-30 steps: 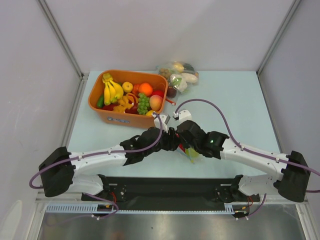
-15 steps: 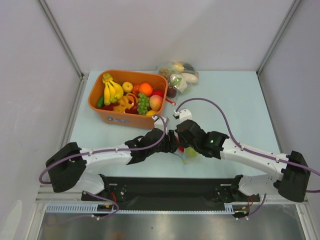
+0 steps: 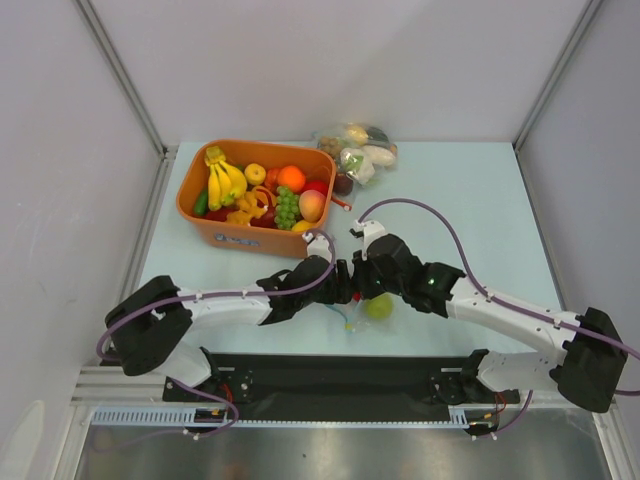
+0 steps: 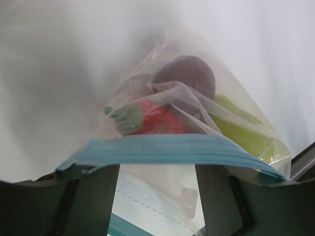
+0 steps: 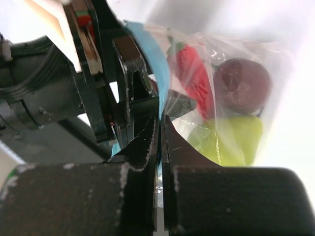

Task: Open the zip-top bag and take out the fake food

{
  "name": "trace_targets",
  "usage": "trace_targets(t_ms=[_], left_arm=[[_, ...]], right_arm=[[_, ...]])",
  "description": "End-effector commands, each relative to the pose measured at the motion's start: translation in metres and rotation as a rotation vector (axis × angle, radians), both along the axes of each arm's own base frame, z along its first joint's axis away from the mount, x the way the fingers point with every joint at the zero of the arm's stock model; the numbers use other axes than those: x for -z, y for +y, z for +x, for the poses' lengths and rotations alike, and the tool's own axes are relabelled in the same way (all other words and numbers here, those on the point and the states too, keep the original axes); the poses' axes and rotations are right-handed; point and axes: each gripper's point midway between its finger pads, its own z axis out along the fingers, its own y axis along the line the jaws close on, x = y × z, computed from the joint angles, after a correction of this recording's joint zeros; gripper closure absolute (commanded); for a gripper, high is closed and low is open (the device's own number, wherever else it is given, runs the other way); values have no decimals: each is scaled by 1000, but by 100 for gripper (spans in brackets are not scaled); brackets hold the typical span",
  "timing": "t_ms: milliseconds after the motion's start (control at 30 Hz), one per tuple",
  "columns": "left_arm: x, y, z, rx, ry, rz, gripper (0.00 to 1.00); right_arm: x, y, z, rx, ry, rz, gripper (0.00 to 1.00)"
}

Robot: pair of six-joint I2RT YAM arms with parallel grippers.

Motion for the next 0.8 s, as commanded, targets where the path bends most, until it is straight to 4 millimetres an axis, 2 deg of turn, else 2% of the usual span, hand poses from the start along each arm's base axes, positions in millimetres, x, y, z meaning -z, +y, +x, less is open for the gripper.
trace_targets(t_ms=[0, 167, 400, 500, 533, 633, 667, 733, 767], left_arm=[[-13, -3, 13, -53, -38, -50, 34], [-7, 1, 15, -71, -31, -41, 30], [-11, -1, 18, -71, -52, -59, 34], [-15, -1, 18, -74, -70, -90, 43], [-19, -2, 19, -73, -82, -105, 52], [-22, -1, 18, -65, -103, -121, 70], [-24, -2, 19, -62, -112, -130, 79], [-25, -2, 18, -50, -119, -127, 86], [-25, -3, 17, -44, -118, -128, 93]], right_arm=[[-20, 19, -12, -90, 35, 151, 100], [-24, 25, -26, -189, 69, 210, 100], [-22, 27, -36, -253, 94, 227, 100], [-26, 29, -40, -284, 98, 249, 100], [-25, 29, -42, -291, 103, 252, 100], [-25, 28, -41, -289, 108, 250, 100], [-24, 27, -40, -286, 109, 247, 100], [-23, 23, -36, -263, 109, 241, 100], [-23, 21, -34, -253, 106, 240, 100]])
